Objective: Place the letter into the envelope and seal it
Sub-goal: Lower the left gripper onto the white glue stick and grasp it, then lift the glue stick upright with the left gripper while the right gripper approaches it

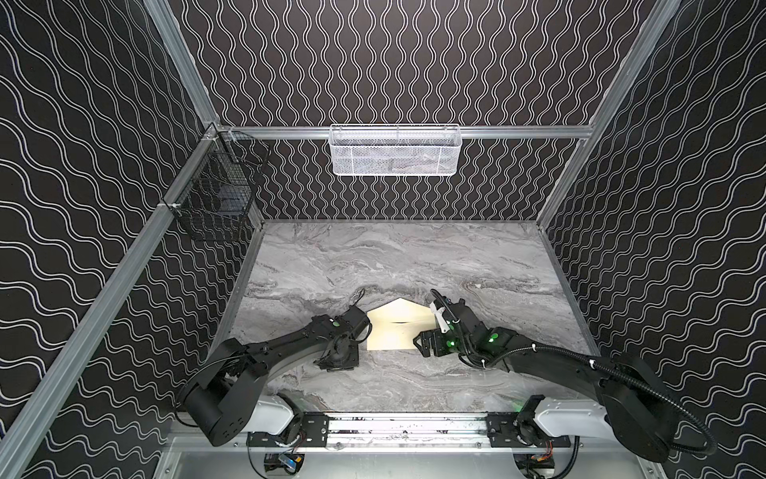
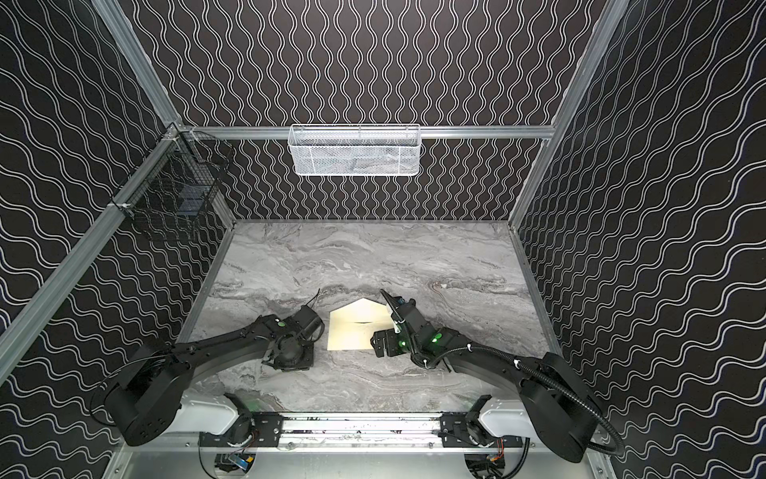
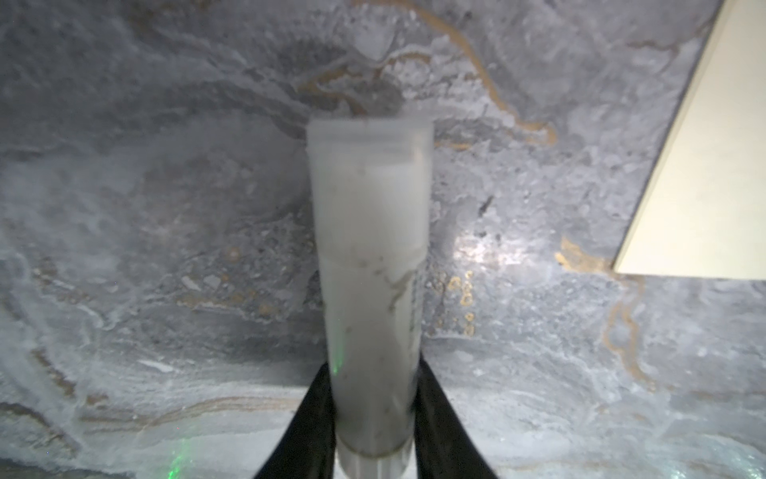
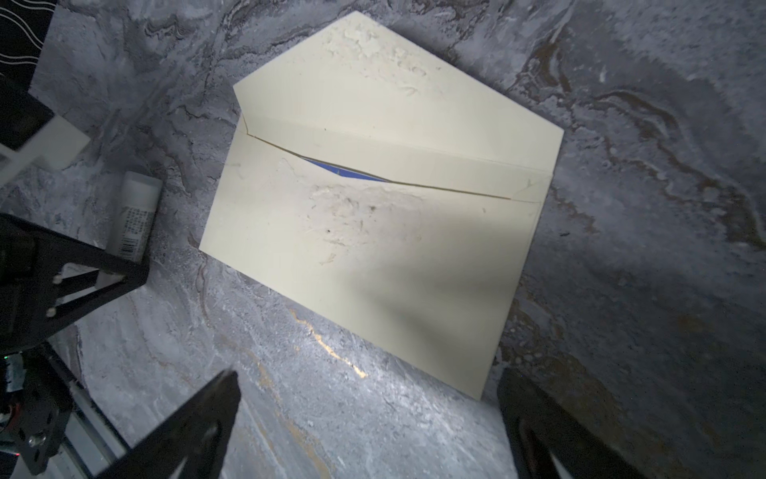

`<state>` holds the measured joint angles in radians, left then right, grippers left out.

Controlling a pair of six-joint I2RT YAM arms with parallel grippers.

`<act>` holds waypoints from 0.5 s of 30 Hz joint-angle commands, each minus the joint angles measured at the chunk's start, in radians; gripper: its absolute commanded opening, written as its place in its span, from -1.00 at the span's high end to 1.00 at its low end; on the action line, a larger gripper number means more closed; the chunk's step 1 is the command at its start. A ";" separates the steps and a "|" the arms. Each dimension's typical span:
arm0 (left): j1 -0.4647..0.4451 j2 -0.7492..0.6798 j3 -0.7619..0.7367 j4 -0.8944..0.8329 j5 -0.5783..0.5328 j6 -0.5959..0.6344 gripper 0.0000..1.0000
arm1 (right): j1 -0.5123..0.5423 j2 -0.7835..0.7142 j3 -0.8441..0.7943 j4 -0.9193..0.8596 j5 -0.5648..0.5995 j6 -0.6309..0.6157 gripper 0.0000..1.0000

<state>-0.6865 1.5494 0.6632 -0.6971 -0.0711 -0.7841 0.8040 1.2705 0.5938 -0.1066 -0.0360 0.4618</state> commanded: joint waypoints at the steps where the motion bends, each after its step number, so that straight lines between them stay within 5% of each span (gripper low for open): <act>1: 0.002 -0.001 -0.002 0.019 -0.070 0.030 0.44 | -0.001 -0.016 0.003 -0.020 -0.005 -0.001 -0.99; 10: -0.020 -0.136 0.078 -0.013 0.049 0.140 0.66 | -0.005 -0.154 0.027 -0.021 -0.140 -0.123 -0.99; 15: -0.032 -0.203 0.217 -0.036 0.216 0.350 0.68 | -0.032 -0.222 0.071 0.000 -0.345 -0.208 -0.97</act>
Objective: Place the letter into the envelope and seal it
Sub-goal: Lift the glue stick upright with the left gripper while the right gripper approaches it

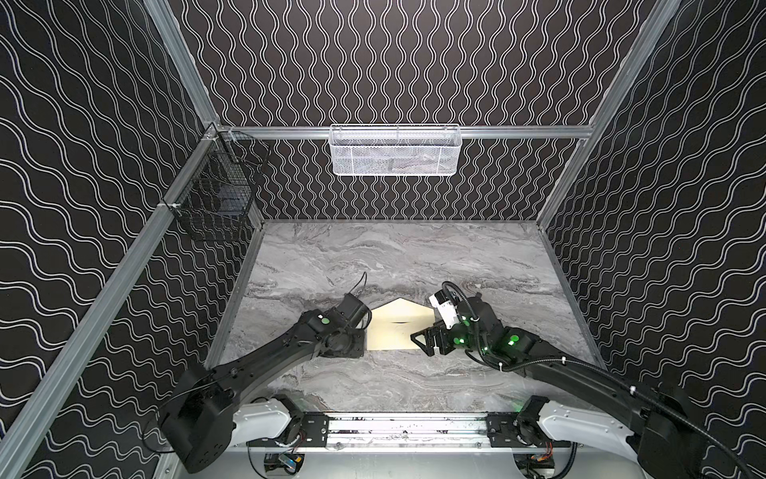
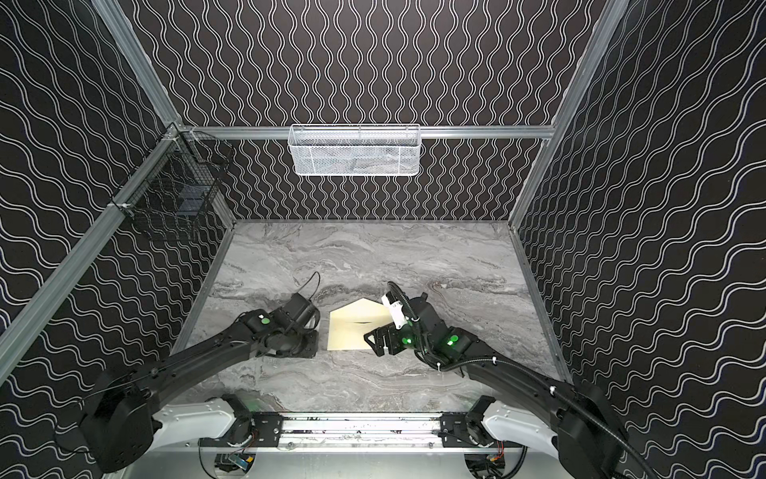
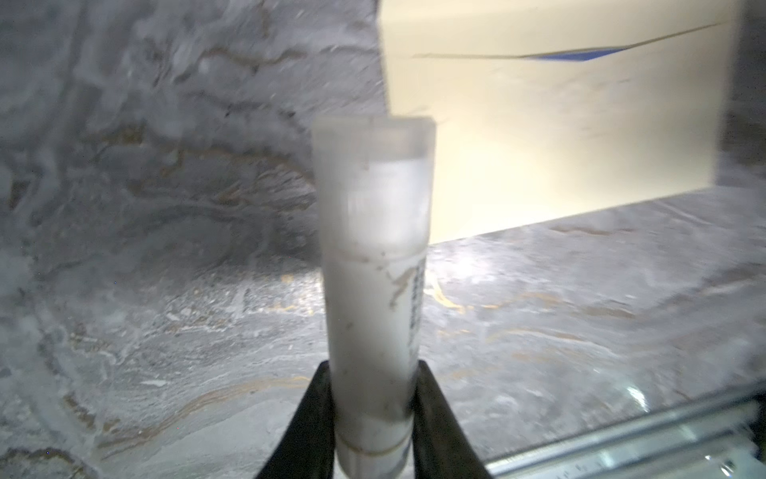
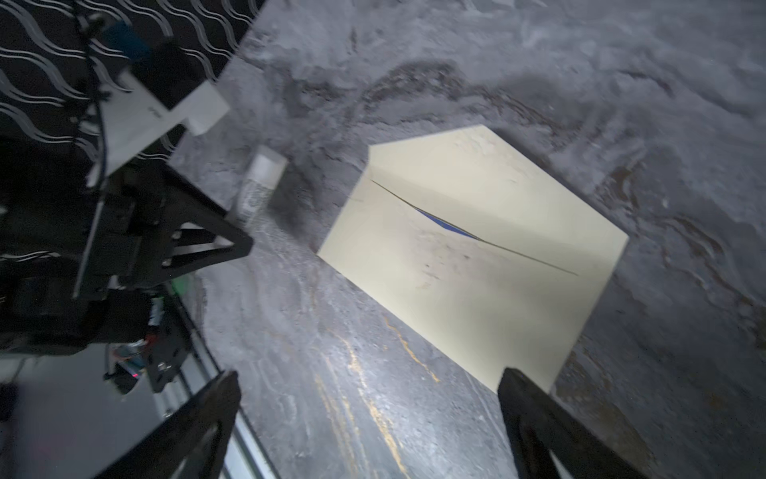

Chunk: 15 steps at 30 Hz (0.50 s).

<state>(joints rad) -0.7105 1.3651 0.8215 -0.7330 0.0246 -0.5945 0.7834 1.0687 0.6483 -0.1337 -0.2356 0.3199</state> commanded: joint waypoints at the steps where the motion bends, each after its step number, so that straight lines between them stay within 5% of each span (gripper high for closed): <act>1: -0.012 -0.032 0.088 -0.018 0.137 0.213 0.71 | -0.021 -0.027 0.024 0.027 -0.189 -0.077 -0.94; 5: -0.015 -0.108 0.127 -0.024 0.212 0.361 0.83 | -0.065 -0.042 0.049 0.033 -0.363 -0.117 -0.79; 10: -0.018 -0.176 0.092 0.079 0.452 0.506 0.81 | -0.127 -0.025 0.070 0.104 -0.584 -0.102 -0.61; 15: -0.027 -0.211 0.051 0.145 0.549 0.600 1.00 | -0.153 0.022 0.091 0.164 -0.692 -0.080 -0.51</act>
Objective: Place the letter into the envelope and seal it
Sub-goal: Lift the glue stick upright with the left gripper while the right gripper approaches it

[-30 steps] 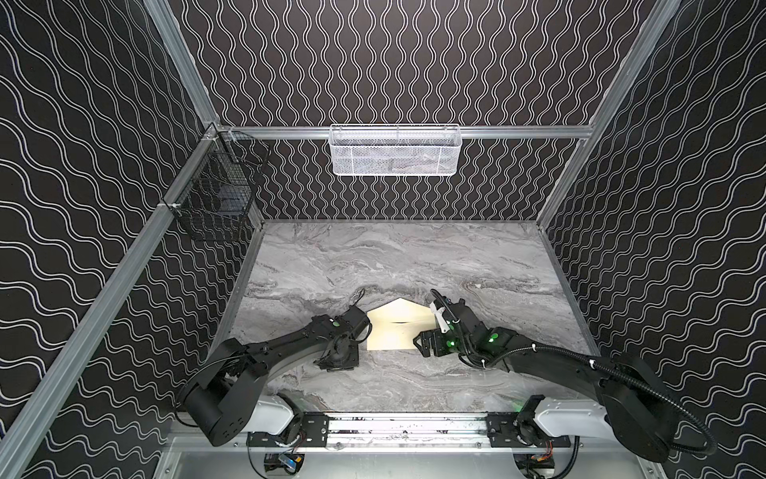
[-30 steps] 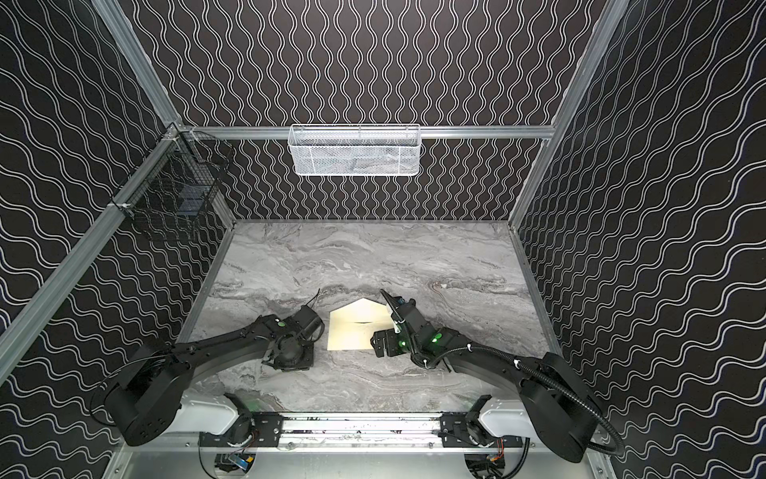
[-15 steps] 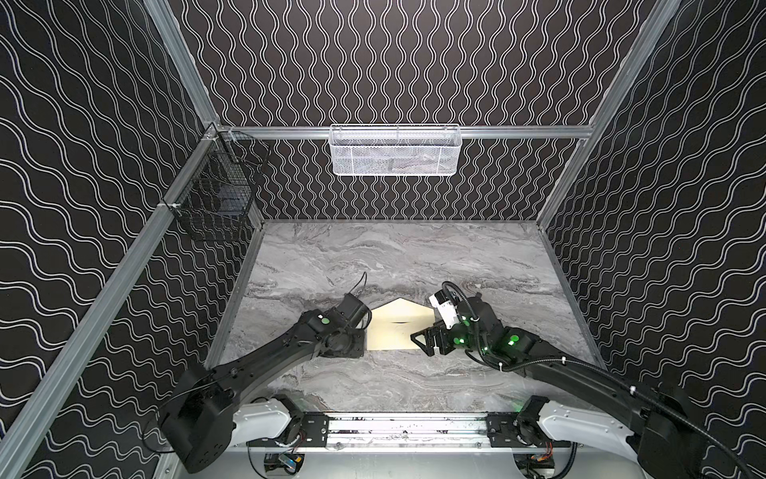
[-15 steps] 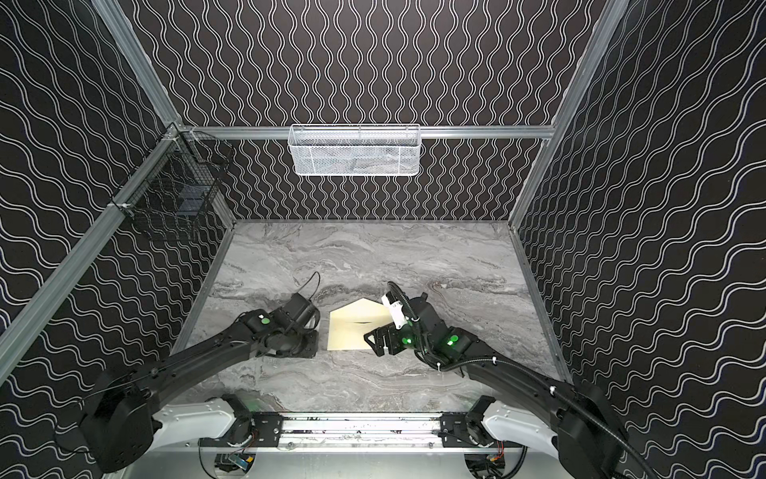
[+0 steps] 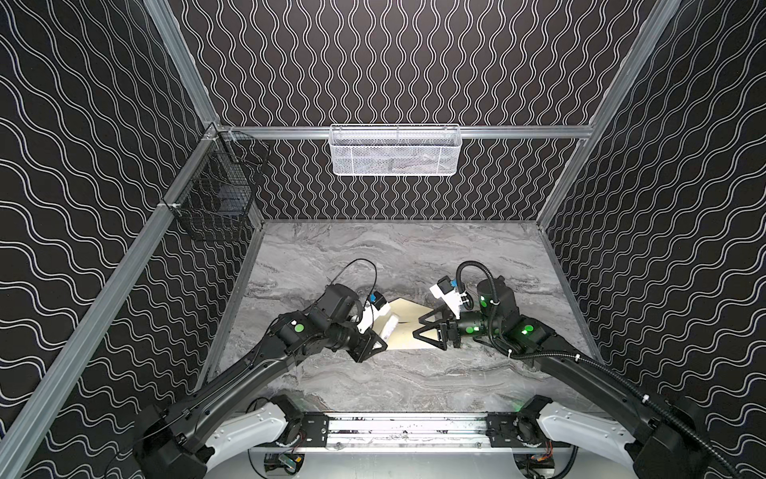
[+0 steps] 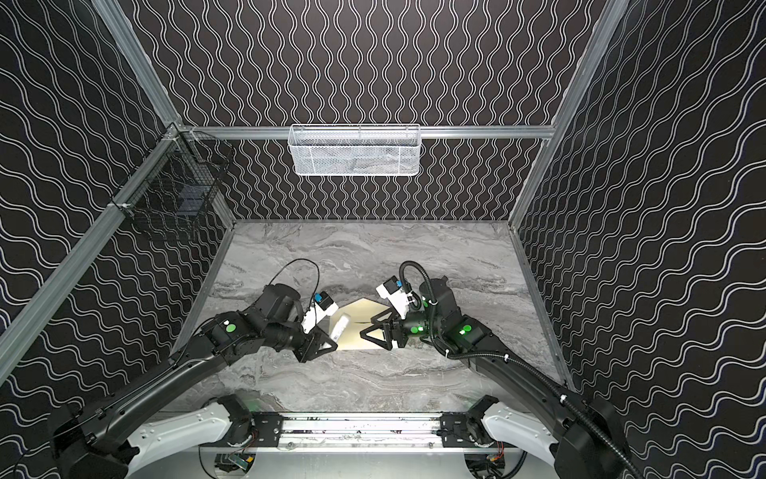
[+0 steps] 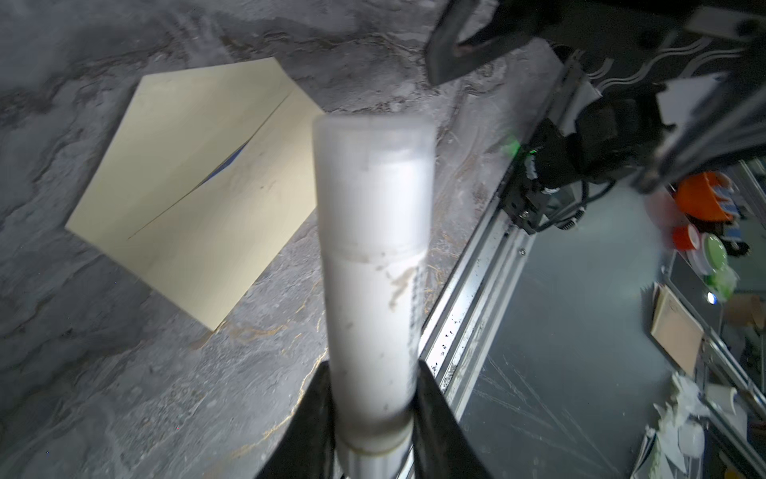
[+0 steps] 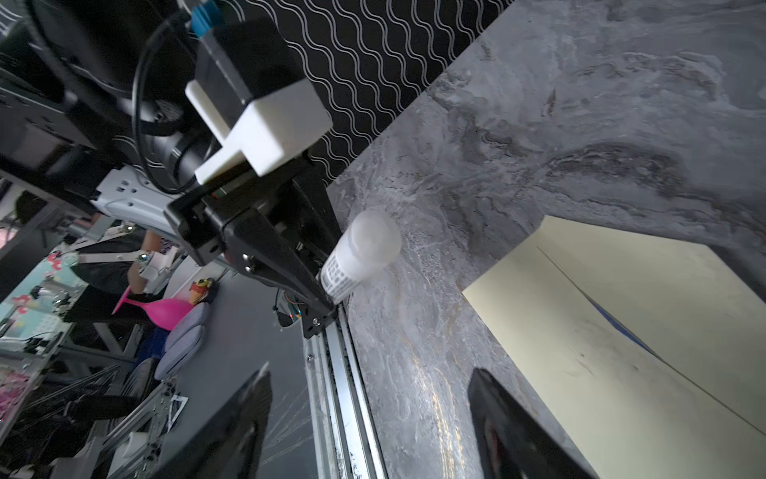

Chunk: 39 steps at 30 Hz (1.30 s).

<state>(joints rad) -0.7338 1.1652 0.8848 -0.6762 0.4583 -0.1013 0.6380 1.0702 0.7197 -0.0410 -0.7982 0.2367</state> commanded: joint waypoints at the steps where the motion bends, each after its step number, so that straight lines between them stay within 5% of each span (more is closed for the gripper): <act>1: -0.008 -0.017 -0.017 0.100 0.134 0.122 1.00 | -0.009 0.031 0.030 0.077 -0.149 0.007 -0.48; 31: -0.036 -0.003 -0.039 0.189 0.201 0.105 0.98 | 0.025 0.122 0.069 0.190 -0.283 0.086 0.56; 39: -0.036 -0.037 -0.067 0.276 0.142 0.025 0.18 | 0.023 0.118 0.055 0.197 -0.259 0.110 0.71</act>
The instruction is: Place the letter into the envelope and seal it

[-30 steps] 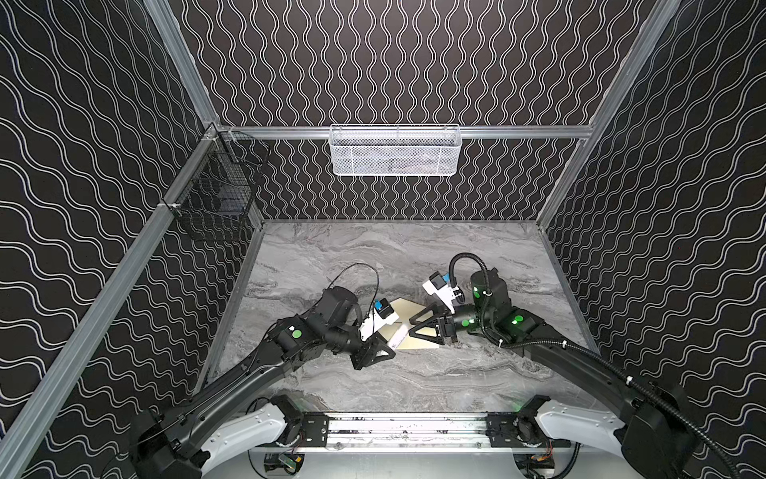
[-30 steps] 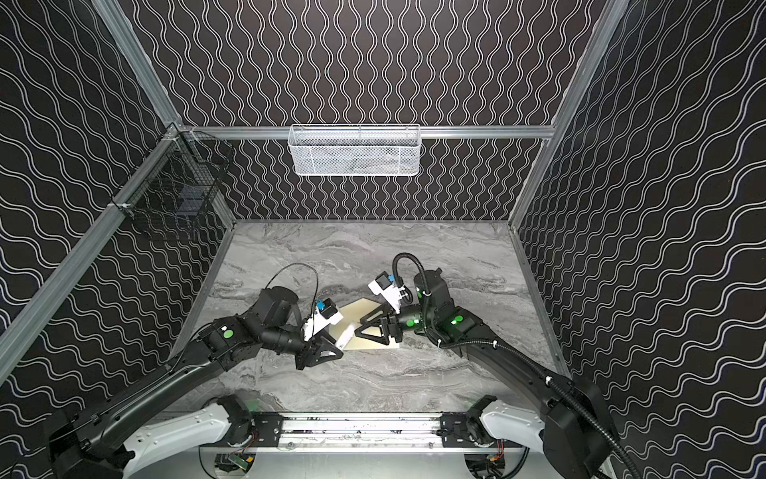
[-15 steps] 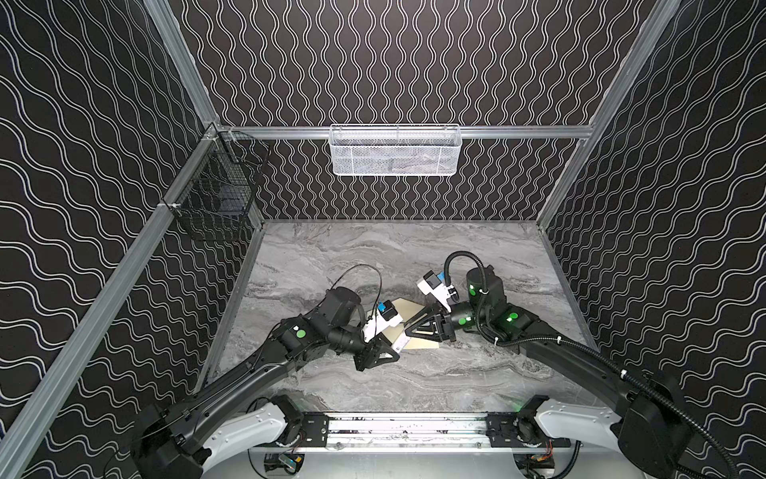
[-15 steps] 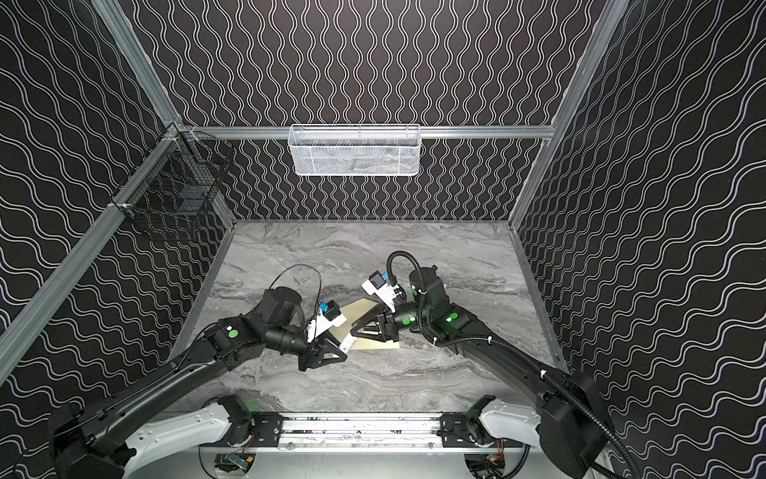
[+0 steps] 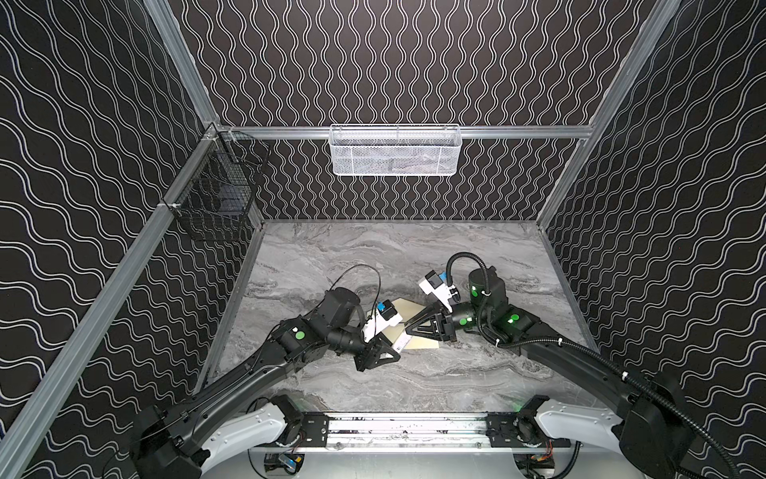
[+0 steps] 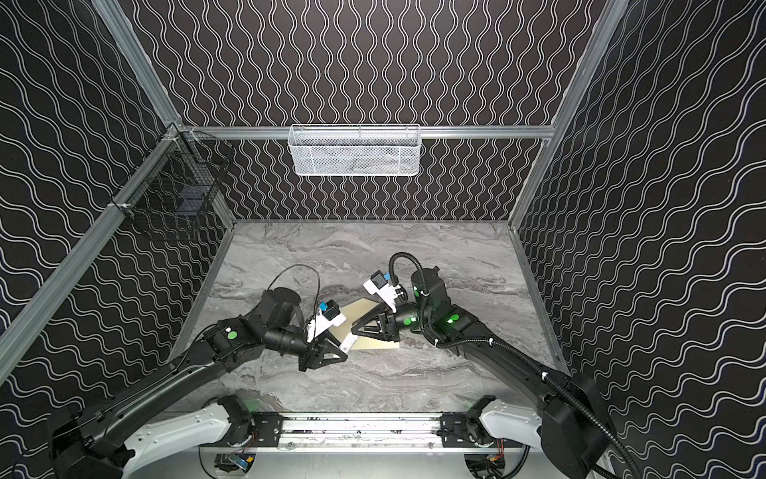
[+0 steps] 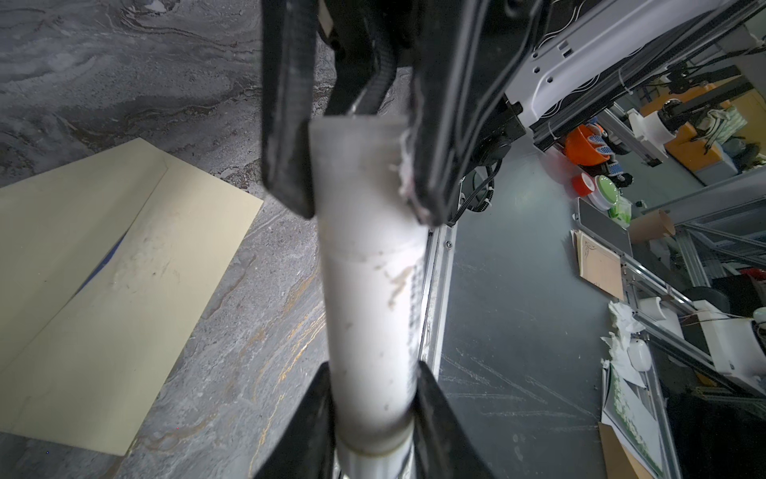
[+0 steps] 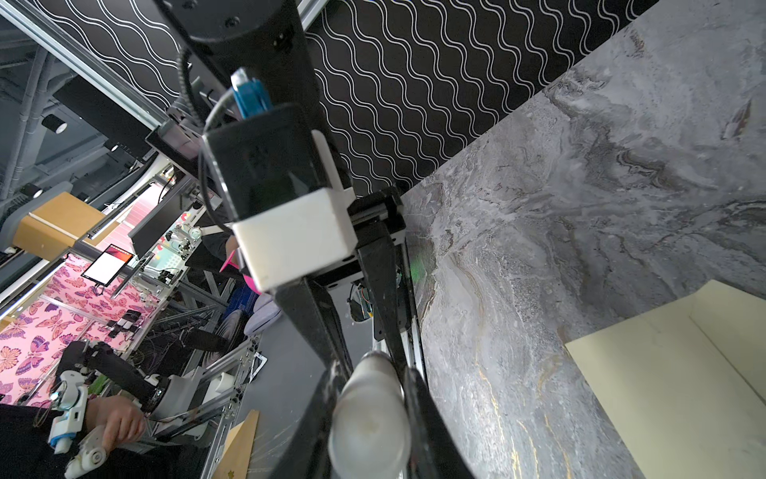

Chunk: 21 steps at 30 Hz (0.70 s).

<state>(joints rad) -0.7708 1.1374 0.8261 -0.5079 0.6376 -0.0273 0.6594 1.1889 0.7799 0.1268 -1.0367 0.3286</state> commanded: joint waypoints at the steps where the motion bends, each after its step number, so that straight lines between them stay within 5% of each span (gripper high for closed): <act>1: 0.001 -0.014 -0.014 0.128 -0.038 -0.062 0.12 | 0.002 -0.002 -0.007 0.035 -0.016 0.023 0.72; 12: -0.004 0.008 -0.025 0.199 -0.012 -0.093 -0.06 | 0.002 0.008 -0.008 0.060 -0.005 0.054 0.80; 21: -0.009 0.039 -0.007 0.192 -0.016 -0.098 0.40 | 0.002 0.012 -0.013 0.068 -0.003 0.059 0.84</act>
<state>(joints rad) -0.7799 1.1675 0.8062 -0.3447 0.6342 -0.1249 0.6594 1.2011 0.7689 0.1436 -1.0210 0.3817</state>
